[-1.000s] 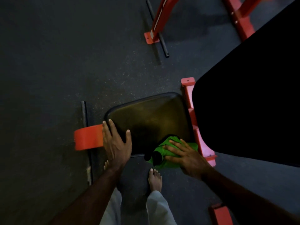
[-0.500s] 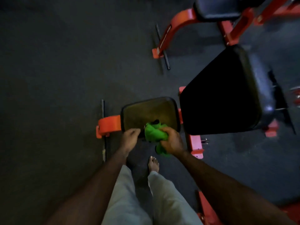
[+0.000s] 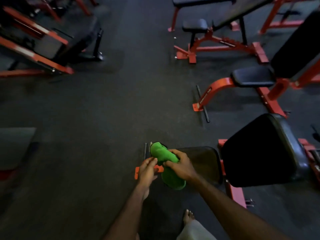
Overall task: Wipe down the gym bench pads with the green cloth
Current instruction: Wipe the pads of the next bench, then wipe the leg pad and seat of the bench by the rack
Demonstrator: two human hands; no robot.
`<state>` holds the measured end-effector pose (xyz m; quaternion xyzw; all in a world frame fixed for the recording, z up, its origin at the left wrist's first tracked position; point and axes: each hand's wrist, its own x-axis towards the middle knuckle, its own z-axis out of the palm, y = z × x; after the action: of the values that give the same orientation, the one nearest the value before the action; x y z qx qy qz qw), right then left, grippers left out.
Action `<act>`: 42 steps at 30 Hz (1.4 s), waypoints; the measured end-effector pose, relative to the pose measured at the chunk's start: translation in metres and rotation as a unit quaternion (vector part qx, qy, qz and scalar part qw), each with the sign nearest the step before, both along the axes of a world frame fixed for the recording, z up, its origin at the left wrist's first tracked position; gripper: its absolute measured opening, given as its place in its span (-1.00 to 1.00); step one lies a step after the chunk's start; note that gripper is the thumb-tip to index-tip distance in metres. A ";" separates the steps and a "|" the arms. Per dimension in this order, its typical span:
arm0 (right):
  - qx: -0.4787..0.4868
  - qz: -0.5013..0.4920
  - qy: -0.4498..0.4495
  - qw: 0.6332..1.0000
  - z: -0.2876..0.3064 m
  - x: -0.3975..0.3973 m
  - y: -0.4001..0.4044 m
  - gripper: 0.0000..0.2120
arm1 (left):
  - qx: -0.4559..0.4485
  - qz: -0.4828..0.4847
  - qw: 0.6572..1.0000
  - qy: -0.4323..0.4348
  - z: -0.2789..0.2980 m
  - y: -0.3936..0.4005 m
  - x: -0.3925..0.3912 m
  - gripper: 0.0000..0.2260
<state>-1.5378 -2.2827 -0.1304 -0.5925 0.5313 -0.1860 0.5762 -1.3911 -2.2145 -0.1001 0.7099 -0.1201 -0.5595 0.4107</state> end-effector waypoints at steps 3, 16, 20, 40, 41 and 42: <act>0.015 0.017 -0.060 0.998 0.017 0.055 0.008 -0.69 | -0.041 0.050 0.997 0.032 0.019 0.007 0.042 -0.78; -0.030 -0.081 -0.036 0.996 0.068 0.298 0.055 -0.78 | -0.123 -0.035 0.990 0.064 0.075 0.054 0.284 -0.68; 0.015 -0.113 -0.043 0.992 0.078 0.338 0.059 -0.59 | -0.145 -0.016 0.988 0.042 0.071 0.051 0.329 -0.79; 0.120 -0.216 -0.207 0.947 0.108 0.449 -0.140 -0.68 | -0.182 0.009 0.978 0.098 0.103 -0.153 0.445 -0.83; 0.112 -0.231 -0.209 0.944 0.107 0.452 -0.150 -0.70 | -0.174 0.000 0.981 0.089 0.102 -0.163 0.451 -0.83; 0.098 -0.243 -0.202 0.944 0.104 0.455 -0.162 -0.73 | -0.173 -0.007 0.981 0.087 0.103 -0.172 0.457 -0.82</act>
<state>-1.0828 -2.4442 -0.0261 -0.3365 0.5468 -0.3834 0.6639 -0.9344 -2.3863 0.0024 0.5761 -0.1838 -0.5930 0.5317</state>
